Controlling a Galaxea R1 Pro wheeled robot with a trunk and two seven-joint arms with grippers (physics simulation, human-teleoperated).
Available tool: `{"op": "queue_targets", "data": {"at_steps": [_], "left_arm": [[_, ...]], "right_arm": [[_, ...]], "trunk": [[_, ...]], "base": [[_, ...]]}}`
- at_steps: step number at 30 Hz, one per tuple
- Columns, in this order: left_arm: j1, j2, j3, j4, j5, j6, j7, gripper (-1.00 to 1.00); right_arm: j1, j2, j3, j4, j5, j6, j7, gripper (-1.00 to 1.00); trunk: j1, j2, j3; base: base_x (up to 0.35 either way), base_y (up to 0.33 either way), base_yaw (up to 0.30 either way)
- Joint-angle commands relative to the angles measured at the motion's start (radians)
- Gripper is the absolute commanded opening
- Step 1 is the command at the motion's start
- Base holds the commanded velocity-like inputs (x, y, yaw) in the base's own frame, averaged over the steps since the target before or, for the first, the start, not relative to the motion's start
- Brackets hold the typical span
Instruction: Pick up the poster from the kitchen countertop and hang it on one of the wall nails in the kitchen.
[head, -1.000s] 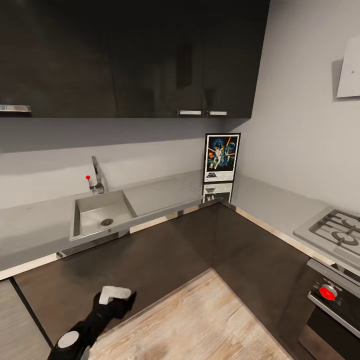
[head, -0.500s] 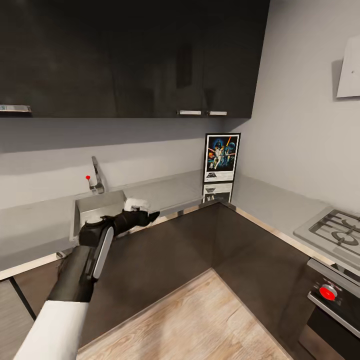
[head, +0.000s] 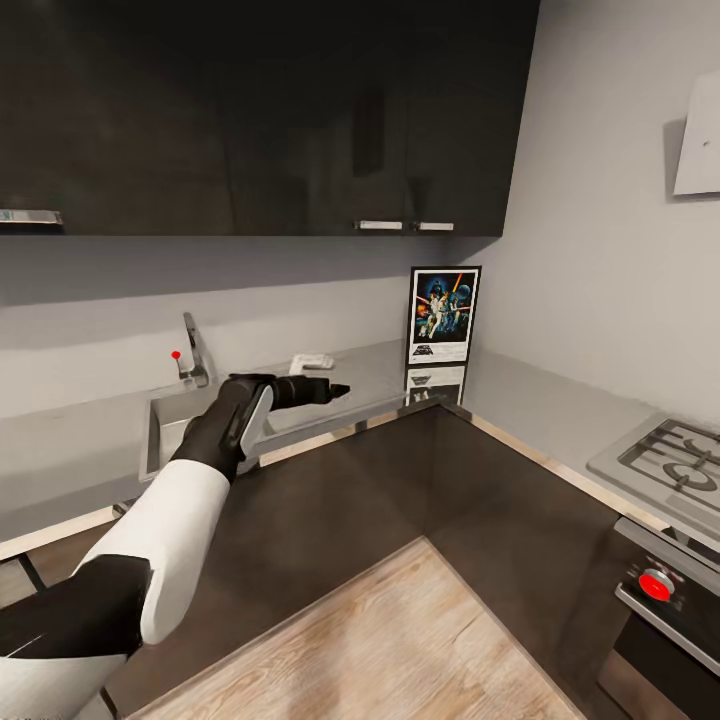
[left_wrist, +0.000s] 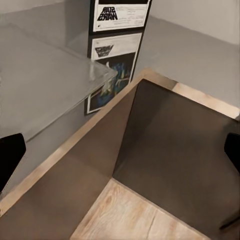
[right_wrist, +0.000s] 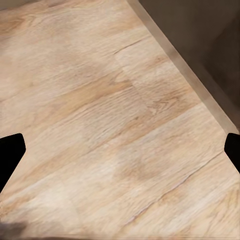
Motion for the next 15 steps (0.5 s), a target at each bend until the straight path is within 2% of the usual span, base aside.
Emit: {"op": "queue_targets", "data": {"at_steps": [1,5,9,15], "left_arm": [[-0.002,0.0,0.001,0.002,-0.001,-0.002,-0.002,1.0],[-0.008,0.001,0.003,0.009,-0.001,-0.041,-0.002,1.0],[-0.009,0.001,0.005,0.011,-0.001,-0.054,-0.002,1.0],[-0.009,0.001,0.005,0.011,0.001,-0.057,-0.002,1.0]], "right_arm": [[-0.001,0.0,0.001,0.002,0.0,-0.003,0.0,1.0],[0.0,0.003,-0.001,0.009,-0.003,-0.003,-0.001,1.0],[0.005,0.007,-0.002,0.076,-0.008,-0.004,0.0,1.0],[0.005,0.026,-0.003,0.115,-0.008,-0.004,0.0,1.0]], "trunk": [[0.0,-0.001,-0.001],[0.0,-0.001,-0.001],[0.0,-0.001,-0.001],[0.0,-0.001,-0.007]], "base": [[0.0,0.0,0.0],[0.0,0.0,0.0],[0.023,0.0,0.0],[0.206,0.0,0.0]]}}
